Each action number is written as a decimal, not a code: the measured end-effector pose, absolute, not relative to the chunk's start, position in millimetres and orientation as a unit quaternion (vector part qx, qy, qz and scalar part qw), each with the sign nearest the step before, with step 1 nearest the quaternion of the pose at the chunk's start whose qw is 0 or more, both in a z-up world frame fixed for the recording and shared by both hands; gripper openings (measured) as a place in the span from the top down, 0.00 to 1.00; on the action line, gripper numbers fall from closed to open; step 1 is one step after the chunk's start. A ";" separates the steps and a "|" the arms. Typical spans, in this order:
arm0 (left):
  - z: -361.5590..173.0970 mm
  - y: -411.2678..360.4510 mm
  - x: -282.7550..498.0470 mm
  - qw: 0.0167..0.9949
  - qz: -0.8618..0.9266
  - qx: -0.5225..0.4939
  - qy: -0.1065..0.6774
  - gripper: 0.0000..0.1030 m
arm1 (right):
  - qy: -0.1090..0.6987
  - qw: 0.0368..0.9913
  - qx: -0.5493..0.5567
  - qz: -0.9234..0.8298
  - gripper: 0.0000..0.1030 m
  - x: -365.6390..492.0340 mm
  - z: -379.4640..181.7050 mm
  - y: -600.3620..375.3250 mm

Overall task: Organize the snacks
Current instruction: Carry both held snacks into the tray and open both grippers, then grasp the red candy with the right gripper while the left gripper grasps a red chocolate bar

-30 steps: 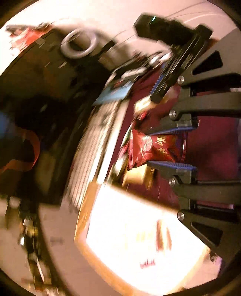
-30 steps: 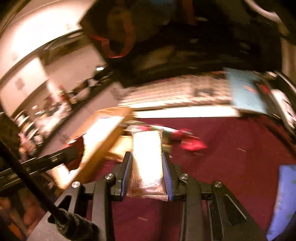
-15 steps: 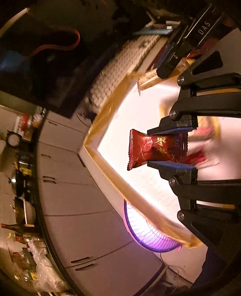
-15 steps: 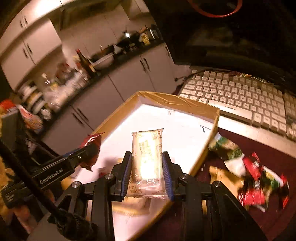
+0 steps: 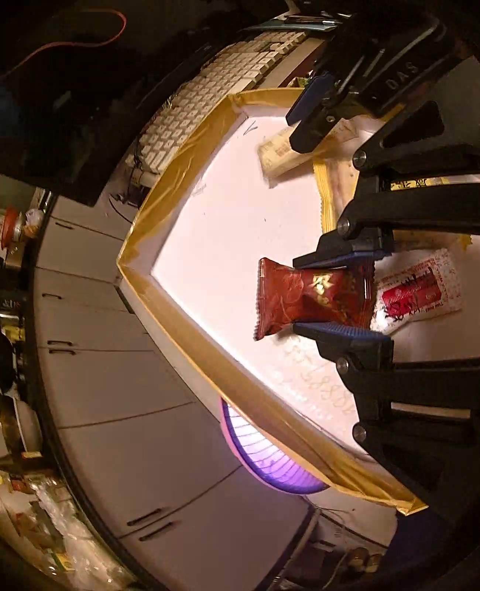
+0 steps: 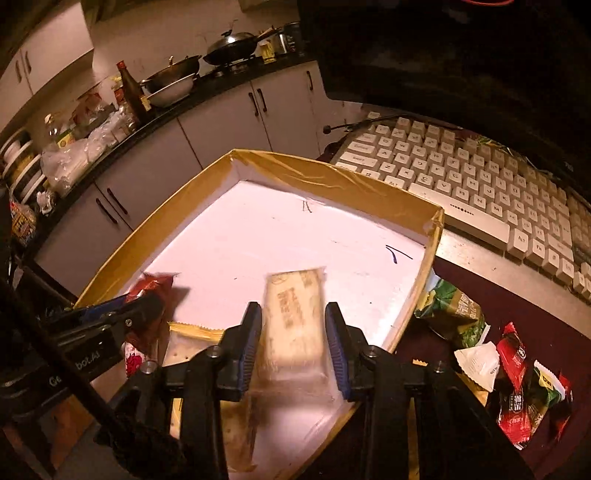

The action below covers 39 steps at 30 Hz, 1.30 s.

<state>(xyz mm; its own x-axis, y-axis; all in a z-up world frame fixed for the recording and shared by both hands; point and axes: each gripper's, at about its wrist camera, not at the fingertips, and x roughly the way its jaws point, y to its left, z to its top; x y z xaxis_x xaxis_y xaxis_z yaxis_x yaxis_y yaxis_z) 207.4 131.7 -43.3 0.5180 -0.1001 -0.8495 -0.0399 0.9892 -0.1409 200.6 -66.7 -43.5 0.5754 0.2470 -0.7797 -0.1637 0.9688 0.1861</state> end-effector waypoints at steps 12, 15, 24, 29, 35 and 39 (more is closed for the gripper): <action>5.5 98.6 115.7 0.916 -0.068 -0.083 0.387 0.24 | 0.379 0.890 0.168 0.189 0.44 104.8 -5.0 -154.7; 7.5 75.5 95.8 0.912 -0.108 -0.097 0.383 0.24 | 0.365 0.896 0.191 0.167 0.44 80.7 -4.4 -196.1; -1.7 -14.1 70.5 0.892 -0.200 -0.042 0.404 0.24 | 0.388 0.886 0.251 0.034 0.46 82.1 -28.0 -305.6; -10.7 -32.3 72.5 0.881 -0.212 -0.036 0.421 0.24 | 0.427 0.869 0.247 0.039 0.53 107.2 -42.7 -307.2; -19.8 -37.9 72.0 0.875 -0.213 -0.038 0.434 0.24 | 0.450 0.868 0.206 0.032 0.63 118.1 -60.3 -288.5; -24.0 -43.4 72.7 0.871 -0.217 -0.032 0.439 0.24 | 0.453 0.874 0.173 0.019 0.76 119.2 -66.3 -278.9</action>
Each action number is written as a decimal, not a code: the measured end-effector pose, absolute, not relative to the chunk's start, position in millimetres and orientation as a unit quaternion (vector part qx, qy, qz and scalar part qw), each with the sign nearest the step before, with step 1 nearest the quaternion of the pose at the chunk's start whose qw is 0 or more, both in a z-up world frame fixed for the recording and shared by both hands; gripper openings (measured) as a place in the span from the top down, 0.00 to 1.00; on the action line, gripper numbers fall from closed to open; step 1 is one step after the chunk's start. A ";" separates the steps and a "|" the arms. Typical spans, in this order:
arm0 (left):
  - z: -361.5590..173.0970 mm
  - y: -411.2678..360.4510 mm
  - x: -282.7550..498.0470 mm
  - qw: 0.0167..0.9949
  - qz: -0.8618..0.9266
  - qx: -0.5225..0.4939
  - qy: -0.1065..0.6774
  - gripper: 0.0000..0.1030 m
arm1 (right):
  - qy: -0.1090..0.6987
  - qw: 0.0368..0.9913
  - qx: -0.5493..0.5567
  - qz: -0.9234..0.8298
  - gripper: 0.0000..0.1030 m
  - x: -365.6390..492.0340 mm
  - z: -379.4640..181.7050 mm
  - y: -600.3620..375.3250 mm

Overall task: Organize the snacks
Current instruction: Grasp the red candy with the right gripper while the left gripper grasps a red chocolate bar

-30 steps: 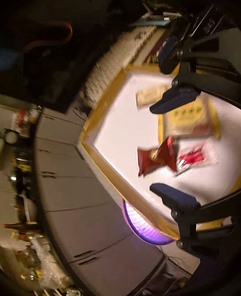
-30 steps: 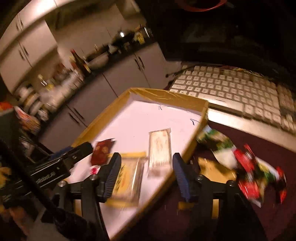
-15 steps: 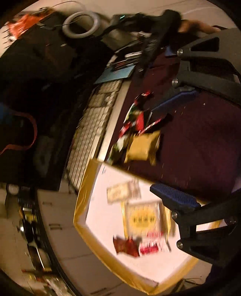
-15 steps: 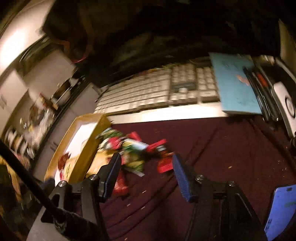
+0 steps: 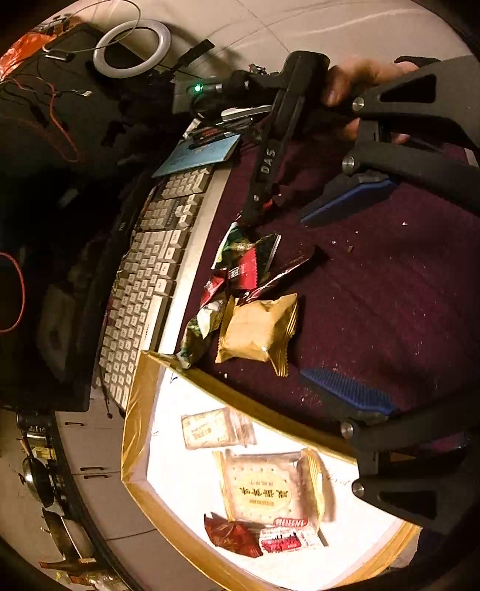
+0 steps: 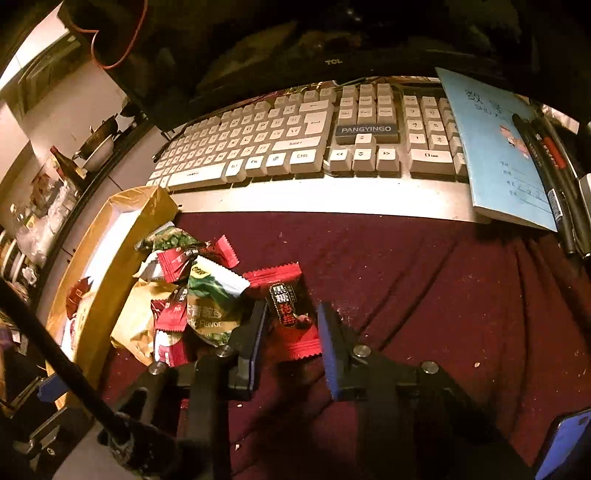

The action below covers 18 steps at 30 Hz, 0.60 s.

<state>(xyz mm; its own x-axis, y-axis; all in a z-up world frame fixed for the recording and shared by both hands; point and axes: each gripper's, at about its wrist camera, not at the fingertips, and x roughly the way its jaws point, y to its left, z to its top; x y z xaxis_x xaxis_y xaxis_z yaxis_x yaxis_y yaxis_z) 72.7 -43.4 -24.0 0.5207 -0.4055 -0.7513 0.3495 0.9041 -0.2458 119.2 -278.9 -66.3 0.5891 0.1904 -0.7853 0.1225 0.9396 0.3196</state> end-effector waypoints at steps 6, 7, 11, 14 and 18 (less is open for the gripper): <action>-36.4 -55.5 76.8 0.856 -0.233 -0.026 0.460 0.32 | 0.415 0.884 0.215 0.012 0.78 83.0 -55.9 -287.2; -39.0 -56.7 78.1 0.851 -0.236 -0.027 0.468 0.34 | 0.410 0.883 0.226 0.009 0.78 74.3 -55.8 -291.1; -46.6 -68.1 82.7 0.845 -0.240 -0.026 0.477 0.39 | 0.377 0.891 0.251 -0.013 0.78 53.3 -55.1 -300.5; -50.7 -82.7 91.0 0.843 -0.240 -0.013 0.481 0.51 | 0.364 0.894 0.263 -0.011 0.78 50.6 -57.2 -302.2; -60.0 -97.9 107.2 0.836 -0.232 -0.004 0.497 0.67 | 0.358 0.896 0.264 -0.005 0.78 50.4 -63.8 -302.4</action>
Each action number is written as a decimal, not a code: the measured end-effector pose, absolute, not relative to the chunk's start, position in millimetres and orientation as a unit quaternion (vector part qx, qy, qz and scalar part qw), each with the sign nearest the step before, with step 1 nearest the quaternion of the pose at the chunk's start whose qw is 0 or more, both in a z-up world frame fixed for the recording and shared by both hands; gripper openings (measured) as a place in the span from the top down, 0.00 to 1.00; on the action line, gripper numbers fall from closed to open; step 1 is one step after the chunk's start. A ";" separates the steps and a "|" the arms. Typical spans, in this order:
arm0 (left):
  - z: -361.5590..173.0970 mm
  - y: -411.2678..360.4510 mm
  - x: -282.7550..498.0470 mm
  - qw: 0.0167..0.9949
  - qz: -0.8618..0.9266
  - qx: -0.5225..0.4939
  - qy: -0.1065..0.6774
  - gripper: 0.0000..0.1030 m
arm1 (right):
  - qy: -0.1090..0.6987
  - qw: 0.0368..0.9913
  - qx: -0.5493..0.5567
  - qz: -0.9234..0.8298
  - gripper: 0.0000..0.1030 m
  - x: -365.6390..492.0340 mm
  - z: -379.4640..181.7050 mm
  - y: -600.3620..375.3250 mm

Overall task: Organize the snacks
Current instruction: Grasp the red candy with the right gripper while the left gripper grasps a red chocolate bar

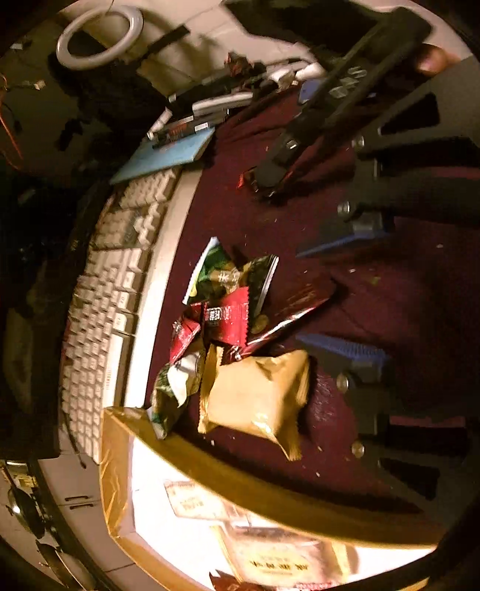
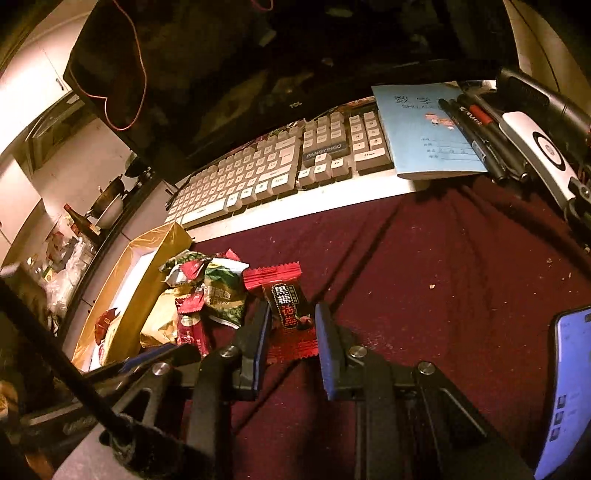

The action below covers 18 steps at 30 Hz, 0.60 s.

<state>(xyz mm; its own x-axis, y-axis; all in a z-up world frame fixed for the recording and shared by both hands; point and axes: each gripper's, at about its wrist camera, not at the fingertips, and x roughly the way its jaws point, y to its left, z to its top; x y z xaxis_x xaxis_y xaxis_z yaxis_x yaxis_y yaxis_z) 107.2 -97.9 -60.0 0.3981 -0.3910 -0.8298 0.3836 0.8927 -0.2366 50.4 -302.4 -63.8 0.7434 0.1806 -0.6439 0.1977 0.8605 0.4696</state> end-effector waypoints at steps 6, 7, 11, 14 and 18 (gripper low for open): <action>-66.2 -97.4 106.7 0.839 -0.224 0.007 0.496 0.93 | 0.358 0.894 0.268 0.005 0.78 47.6 -66.5 -303.8; -64.6 -94.8 100.0 0.836 -0.232 0.010 0.497 0.93 | 0.358 0.894 0.268 0.006 0.78 48.2 -66.5 -303.7; -64.5 -76.7 75.4 0.807 -0.273 -0.006 0.524 0.96 | 0.358 0.895 0.266 0.010 0.78 48.9 -66.8 -303.1; -66.9 -68.4 67.2 0.793 -0.289 -0.022 0.536 0.96 | 0.361 0.894 0.264 0.013 0.78 49.8 -67.5 -301.1; -65.2 -67.4 70.8 0.804 -0.274 -0.025 0.528 0.89 | 0.363 0.894 0.262 0.014 0.78 50.4 -67.8 -300.9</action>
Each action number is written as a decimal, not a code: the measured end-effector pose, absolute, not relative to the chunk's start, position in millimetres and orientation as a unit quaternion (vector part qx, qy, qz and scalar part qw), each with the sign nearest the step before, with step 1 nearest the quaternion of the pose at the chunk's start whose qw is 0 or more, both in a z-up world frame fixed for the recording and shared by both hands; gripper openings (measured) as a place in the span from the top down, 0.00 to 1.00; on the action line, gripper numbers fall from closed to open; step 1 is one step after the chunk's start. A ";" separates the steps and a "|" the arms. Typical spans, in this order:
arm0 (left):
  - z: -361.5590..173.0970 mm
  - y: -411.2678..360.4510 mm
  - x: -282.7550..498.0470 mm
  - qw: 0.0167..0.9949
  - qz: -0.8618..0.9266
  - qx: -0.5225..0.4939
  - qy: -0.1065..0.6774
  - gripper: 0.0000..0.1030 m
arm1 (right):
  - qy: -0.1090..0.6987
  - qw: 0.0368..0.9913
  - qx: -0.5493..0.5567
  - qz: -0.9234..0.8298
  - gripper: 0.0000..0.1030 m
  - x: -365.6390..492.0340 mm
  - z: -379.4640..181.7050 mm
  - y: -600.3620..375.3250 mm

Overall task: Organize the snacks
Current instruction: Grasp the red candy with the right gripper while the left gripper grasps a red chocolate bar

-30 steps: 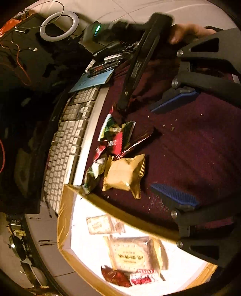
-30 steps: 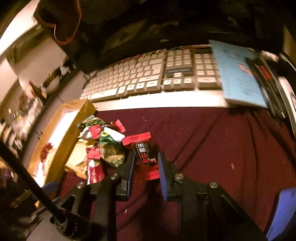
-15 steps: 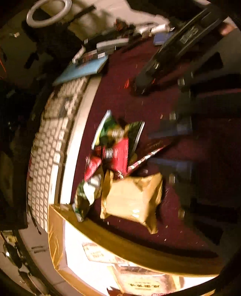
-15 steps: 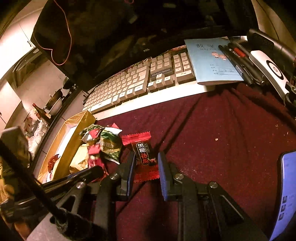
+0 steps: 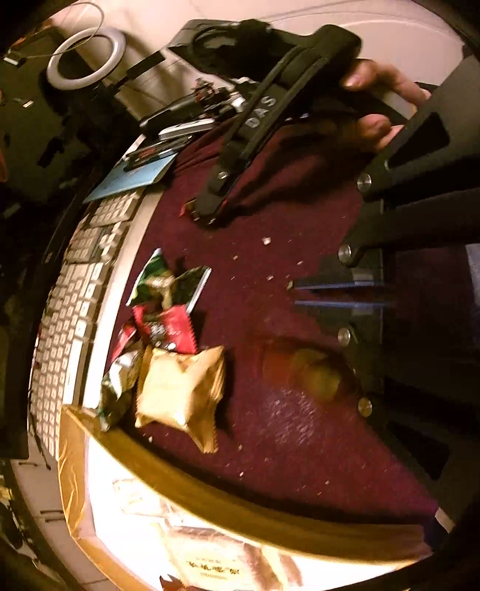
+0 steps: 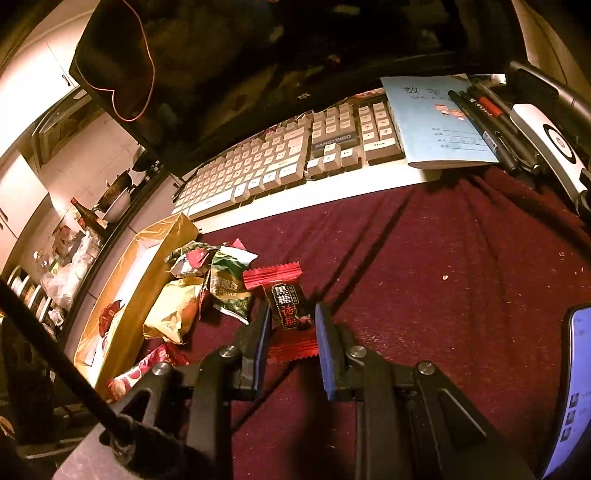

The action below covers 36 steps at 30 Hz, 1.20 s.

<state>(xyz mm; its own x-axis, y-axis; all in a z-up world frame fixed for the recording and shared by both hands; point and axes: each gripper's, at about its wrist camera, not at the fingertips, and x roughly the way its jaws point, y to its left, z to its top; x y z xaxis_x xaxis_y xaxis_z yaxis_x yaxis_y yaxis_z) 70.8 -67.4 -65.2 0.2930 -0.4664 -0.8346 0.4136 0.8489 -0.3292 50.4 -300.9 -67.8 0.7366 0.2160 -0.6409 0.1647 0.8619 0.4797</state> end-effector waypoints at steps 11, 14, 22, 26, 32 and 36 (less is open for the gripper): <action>-33.8 -44.1 61.8 0.866 -0.232 0.046 0.441 0.36 | 0.365 0.893 0.261 0.017 0.78 51.4 -67.7 -300.3; -40.5 -57.9 72.0 0.846 -0.262 0.121 0.449 0.36 | 0.366 0.893 0.261 0.017 0.77 51.7 -67.8 -300.8; -63.9 -56.1 108.5 0.787 -0.281 0.112 0.538 0.37 | 0.364 0.893 0.262 0.019 0.77 51.5 -67.6 -300.9; -60.4 -50.6 89.6 0.772 -0.295 0.107 0.552 0.37 | 0.366 0.893 0.260 0.022 0.77 52.8 -67.5 -300.2; -60.7 -41.4 69.1 0.785 -0.280 0.109 0.541 0.37 | 0.365 0.894 0.259 0.025 0.77 52.6 -67.1 -299.9; -68.9 -44.6 77.8 0.803 -0.246 0.106 0.532 0.51 | 0.363 0.895 0.259 0.027 0.77 51.8 -66.3 -299.2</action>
<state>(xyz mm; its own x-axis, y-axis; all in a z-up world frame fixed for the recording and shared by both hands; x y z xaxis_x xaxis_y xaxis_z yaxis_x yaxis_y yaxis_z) 77.8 -44.6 -68.9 0.3132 -0.2828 -0.9066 0.5073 0.8568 -0.0920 51.8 -299.2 -66.3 0.7351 0.2371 -0.6352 0.1388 0.8644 0.4832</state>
